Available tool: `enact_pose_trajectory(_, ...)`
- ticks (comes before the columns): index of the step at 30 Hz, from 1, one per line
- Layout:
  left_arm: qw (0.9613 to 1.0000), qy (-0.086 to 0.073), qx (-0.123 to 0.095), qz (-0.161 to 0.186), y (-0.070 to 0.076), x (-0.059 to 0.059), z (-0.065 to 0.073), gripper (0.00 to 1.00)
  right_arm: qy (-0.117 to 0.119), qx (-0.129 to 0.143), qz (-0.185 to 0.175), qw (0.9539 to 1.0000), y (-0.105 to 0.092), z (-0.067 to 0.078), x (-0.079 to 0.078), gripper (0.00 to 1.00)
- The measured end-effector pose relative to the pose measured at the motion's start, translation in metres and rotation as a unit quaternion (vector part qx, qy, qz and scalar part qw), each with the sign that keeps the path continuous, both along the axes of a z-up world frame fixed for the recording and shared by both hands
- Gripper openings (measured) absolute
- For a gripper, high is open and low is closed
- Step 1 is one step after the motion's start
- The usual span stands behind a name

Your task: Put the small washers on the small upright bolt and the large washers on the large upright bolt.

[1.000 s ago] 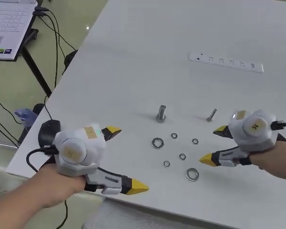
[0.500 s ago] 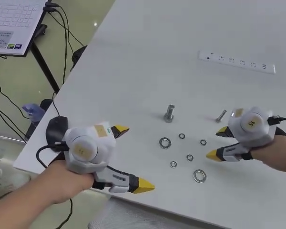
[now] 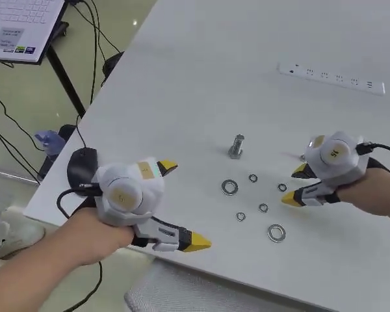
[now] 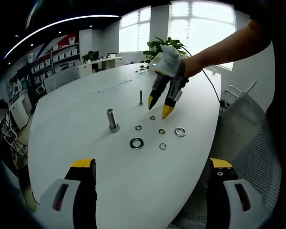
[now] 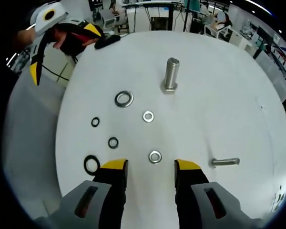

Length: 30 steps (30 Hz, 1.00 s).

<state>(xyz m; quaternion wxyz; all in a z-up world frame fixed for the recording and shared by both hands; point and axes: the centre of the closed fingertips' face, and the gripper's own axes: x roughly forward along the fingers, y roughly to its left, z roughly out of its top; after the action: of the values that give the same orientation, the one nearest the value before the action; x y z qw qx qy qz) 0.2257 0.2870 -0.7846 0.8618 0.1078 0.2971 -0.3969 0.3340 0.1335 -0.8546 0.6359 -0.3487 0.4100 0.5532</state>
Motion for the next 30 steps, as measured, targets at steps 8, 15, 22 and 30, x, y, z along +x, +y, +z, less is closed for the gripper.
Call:
enact_pose_trajectory(8, 0.9999, -0.002, 0.012, -0.001, 0.003, 0.003, -0.003, 0.96, -0.003, -0.011, 0.007, 0.9999, 0.003, -0.004, 0.0, 0.38)
enact_pose_trajectory(15, 0.9998, -0.001, 0.018, -0.001, 0.006, 0.001, -0.005, 0.96, -0.008, -0.027, 0.012, 0.9995, 0.003, -0.007, 0.002, 0.36)
enact_pose_trajectory(22, 0.9999, -0.001, 0.011, 0.008, 0.008, 0.002, 0.0, 0.94, -0.009, -0.035, 0.007, 0.9993, 0.002, -0.01, 0.006, 0.32)
enact_pose_trajectory(30, 0.9999, -0.001, 0.009, 0.007, 0.01, 0.004, 0.001, 0.91, -0.005, -0.043, 0.007, 0.999, 0.002, -0.013, 0.006, 0.29)
